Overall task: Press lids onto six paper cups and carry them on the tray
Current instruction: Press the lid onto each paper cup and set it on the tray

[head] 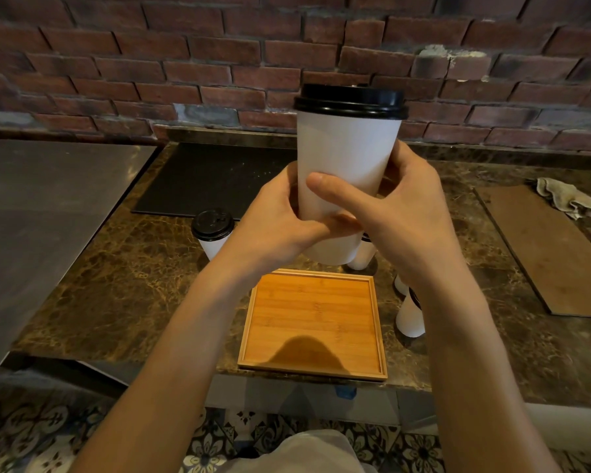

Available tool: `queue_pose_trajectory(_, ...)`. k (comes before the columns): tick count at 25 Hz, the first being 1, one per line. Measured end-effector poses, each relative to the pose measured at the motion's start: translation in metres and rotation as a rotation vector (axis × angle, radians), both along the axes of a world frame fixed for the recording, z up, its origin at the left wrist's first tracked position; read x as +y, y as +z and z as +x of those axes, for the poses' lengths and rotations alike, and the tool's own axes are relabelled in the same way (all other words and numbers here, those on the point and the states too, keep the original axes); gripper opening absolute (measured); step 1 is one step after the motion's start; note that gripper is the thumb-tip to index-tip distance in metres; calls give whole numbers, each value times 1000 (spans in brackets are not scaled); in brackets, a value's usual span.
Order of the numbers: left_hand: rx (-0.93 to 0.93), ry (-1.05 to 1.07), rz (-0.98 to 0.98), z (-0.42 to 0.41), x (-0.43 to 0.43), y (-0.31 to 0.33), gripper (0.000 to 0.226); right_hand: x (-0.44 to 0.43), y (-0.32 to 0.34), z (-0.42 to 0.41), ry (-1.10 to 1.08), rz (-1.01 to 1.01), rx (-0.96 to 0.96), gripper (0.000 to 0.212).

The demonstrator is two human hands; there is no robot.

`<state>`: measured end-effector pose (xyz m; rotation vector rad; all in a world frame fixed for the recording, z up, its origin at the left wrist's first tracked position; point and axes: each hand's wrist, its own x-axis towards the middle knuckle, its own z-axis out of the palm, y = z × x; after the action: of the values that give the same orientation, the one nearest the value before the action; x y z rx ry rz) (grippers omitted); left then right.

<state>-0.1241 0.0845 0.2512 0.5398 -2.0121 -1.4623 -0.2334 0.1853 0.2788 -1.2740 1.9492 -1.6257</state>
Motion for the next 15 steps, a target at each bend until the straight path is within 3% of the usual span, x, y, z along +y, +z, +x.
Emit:
queue_pose_trajectory(6,-51,-88,27,8,-1,10,72,3,0,-7,89,-28,-61,70)
queue_pose_trajectory(11,-35,-162,91,9,-1,10,56,7,-1,-9,169,-78,-113,57)
queue_pose_trajectory(15,-25,-231,138,12,-3,8,64,10,0,-10,236,-93,-138,60)
